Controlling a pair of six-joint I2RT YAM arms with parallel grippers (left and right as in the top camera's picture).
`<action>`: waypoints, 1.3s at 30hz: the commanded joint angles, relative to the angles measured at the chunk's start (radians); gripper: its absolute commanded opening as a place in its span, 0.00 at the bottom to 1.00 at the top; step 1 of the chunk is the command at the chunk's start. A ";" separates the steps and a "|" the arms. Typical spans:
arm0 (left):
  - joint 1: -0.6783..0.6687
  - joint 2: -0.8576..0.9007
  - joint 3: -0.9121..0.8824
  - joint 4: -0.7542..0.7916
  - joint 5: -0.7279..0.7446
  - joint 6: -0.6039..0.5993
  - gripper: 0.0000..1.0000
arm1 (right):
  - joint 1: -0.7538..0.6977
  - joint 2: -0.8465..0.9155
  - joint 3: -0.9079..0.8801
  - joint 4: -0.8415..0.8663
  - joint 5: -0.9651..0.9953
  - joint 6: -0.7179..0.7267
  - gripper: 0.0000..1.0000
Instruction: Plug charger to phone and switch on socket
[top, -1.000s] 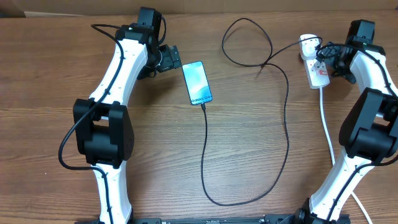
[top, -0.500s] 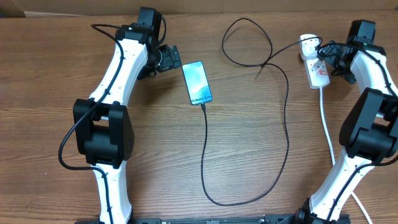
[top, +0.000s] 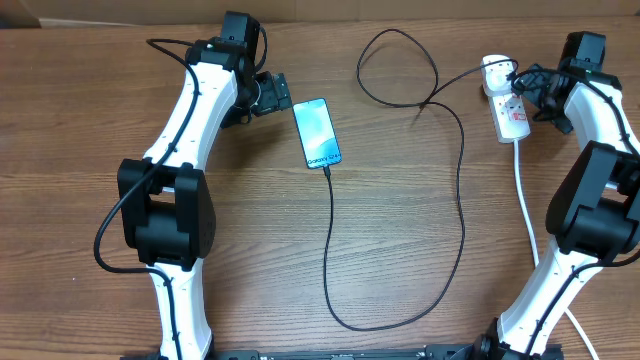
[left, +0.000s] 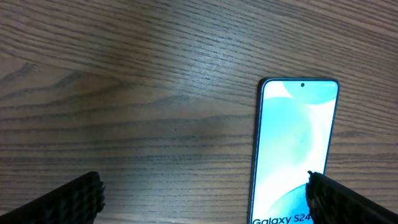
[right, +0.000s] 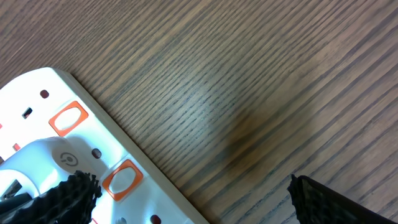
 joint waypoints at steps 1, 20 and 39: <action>0.005 -0.022 0.014 -0.002 0.007 -0.014 1.00 | 0.003 0.022 -0.008 -0.005 -0.013 0.003 1.00; 0.005 -0.022 0.014 -0.003 0.007 -0.014 1.00 | 0.003 0.066 -0.005 0.006 -0.041 0.002 1.00; 0.005 -0.022 0.014 -0.002 0.007 -0.014 1.00 | -0.035 0.058 0.007 0.034 -0.208 0.056 1.00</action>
